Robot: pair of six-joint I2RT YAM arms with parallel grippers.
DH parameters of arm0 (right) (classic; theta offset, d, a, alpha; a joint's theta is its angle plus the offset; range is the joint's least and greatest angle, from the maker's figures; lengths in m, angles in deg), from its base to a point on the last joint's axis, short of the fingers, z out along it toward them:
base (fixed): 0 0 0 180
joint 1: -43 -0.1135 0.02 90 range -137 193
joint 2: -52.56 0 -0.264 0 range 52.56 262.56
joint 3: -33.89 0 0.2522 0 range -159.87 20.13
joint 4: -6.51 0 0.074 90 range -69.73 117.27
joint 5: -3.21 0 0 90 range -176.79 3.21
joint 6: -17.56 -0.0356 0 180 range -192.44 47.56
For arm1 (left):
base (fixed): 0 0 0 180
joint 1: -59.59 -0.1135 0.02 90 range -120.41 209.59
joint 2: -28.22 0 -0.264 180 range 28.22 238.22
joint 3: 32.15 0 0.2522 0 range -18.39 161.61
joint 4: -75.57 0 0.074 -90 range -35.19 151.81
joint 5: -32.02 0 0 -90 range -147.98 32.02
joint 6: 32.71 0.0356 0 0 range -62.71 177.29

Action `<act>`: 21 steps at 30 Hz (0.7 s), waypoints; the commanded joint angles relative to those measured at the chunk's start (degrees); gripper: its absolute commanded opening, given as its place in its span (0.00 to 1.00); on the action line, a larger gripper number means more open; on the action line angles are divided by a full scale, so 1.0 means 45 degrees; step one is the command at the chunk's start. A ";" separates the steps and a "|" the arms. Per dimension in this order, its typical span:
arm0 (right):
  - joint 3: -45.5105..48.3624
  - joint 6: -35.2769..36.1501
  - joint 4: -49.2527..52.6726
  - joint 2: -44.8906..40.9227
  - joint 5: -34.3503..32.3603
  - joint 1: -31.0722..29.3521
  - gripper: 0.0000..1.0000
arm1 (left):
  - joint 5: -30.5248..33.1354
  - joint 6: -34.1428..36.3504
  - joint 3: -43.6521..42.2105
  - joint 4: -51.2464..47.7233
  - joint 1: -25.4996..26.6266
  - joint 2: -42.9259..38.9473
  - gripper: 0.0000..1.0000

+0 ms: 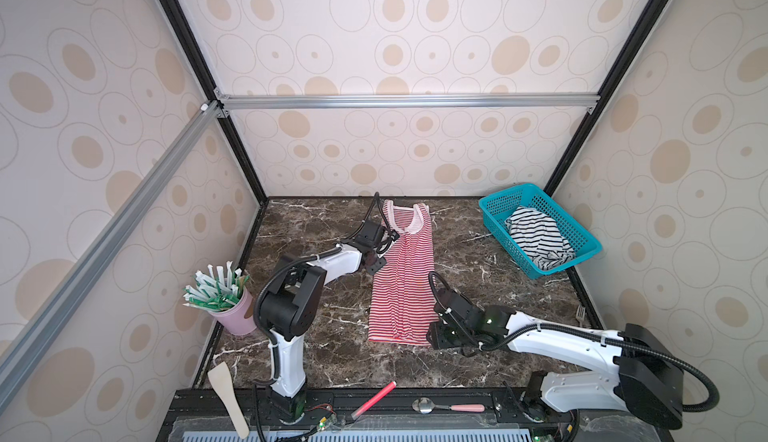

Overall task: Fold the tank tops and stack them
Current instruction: 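Rotate the folded top lengthwise, left gripper at far end while right gripper pulls near end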

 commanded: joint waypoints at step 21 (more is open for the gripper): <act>0.4381 -0.4770 -0.5654 -0.0488 0.2219 0.1592 0.38 | -0.0554 -0.0069 -0.5240 0.1660 0.0416 -0.5350 0.52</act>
